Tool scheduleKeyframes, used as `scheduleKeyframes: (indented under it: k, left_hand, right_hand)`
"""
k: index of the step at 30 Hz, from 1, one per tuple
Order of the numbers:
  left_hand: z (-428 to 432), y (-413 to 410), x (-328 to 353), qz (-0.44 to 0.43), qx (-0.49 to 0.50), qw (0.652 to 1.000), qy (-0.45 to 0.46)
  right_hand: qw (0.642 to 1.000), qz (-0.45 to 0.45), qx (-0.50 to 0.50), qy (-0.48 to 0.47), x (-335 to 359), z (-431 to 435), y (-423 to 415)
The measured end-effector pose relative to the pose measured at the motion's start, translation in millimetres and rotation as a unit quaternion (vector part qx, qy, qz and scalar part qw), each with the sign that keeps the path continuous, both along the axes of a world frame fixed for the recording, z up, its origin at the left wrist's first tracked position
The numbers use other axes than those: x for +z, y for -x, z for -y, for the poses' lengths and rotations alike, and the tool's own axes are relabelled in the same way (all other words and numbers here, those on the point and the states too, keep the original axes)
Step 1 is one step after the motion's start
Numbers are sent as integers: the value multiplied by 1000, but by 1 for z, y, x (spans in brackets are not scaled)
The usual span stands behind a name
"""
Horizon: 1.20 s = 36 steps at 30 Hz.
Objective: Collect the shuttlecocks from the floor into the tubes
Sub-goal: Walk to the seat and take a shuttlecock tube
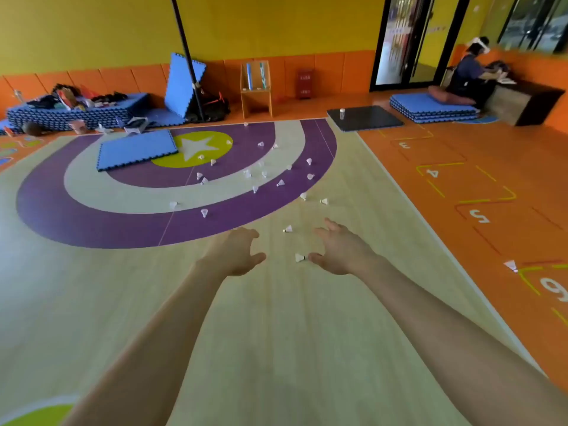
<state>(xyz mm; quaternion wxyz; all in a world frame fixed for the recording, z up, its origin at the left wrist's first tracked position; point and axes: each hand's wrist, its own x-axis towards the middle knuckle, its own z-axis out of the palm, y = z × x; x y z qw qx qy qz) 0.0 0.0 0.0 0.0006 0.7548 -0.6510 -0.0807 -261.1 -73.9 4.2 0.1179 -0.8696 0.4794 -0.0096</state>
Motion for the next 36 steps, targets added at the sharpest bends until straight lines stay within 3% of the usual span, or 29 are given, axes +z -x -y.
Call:
scheduleKeyframes:
  k: [4,9,21,28,36]
  left_hand:
    - [48,16,-16,-49,-33,995,-82]
    - [120,42,-59,-44,-50,989,-134]
    - [334,91,-80,-70,-24,986,-152]
    - [483,70,-104,-82,-17,983,-166]
    - [712,37,-109,-85,-47,980,-176]
  right_hand:
    - [990,-68,26,-117,-16,42,19]
    - [982,-96,16,-159,-64,110,49]
    - [986,-57,-46,-148,-89,333,119]
    - [987,-52,-38,-148,-98,487,99]
    - [986,-42,-69,-147,-83,687,69]
